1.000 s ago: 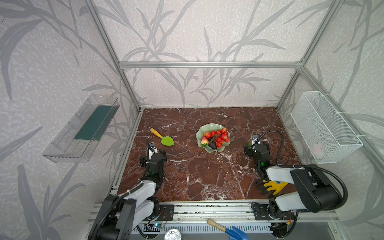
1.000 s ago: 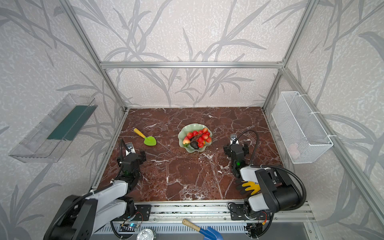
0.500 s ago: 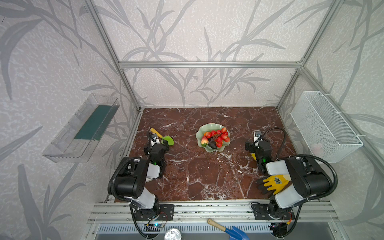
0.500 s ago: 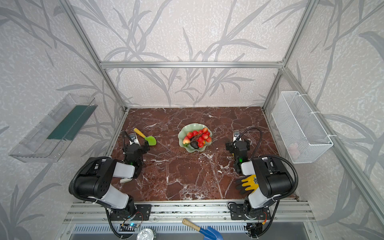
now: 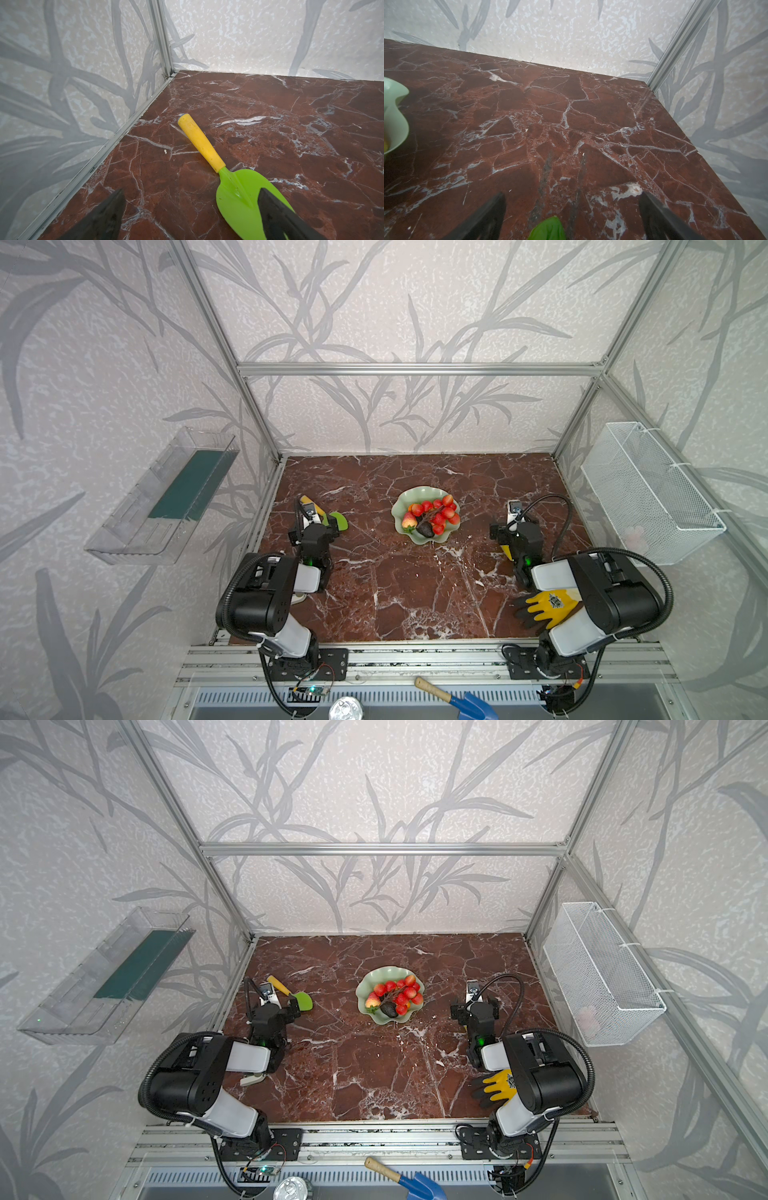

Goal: Place and organize the fake fruits in the fruit bowl

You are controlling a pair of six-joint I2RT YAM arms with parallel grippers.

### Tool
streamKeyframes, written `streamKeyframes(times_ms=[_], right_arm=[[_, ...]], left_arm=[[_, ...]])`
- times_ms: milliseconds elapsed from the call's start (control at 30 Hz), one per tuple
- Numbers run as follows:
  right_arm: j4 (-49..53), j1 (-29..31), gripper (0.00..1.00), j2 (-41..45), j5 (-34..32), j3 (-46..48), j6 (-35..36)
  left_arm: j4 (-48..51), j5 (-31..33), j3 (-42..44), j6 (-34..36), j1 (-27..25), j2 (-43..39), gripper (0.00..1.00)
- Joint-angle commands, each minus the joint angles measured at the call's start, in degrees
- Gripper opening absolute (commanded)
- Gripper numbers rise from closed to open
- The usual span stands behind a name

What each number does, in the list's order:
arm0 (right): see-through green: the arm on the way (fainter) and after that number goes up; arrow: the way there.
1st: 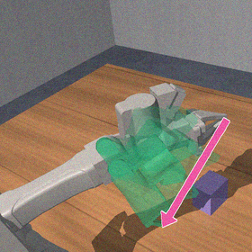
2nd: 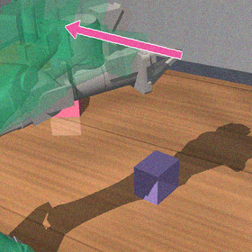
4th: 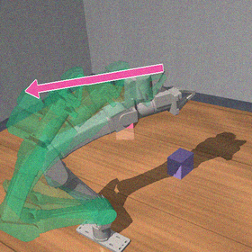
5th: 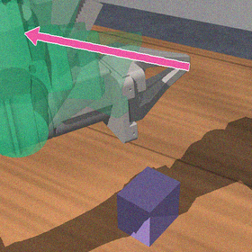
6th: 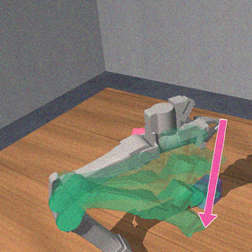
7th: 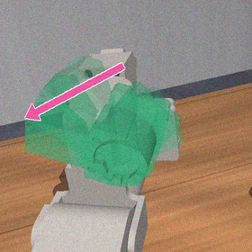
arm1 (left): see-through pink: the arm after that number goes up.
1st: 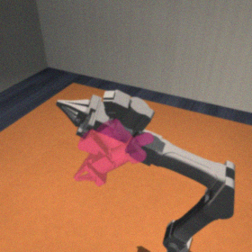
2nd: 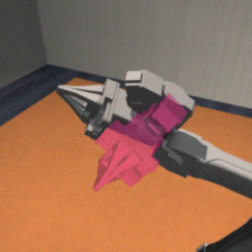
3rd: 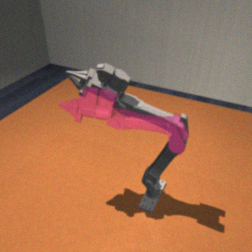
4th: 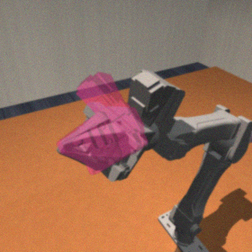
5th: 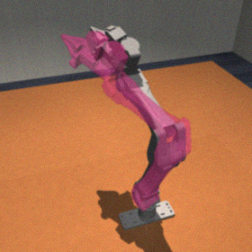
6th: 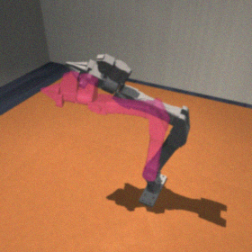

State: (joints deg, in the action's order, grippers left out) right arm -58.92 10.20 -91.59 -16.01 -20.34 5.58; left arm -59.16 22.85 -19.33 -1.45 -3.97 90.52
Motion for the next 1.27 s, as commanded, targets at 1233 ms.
streamKeyframes(times_ms=[1233], right_arm=[[-2.61,0.35,0.99,-0.44,-0.88,0.70,-0.14]], left_arm=[[2.20,-4.04,-1.44,-0.74,2.12,-0.11,0.99]])
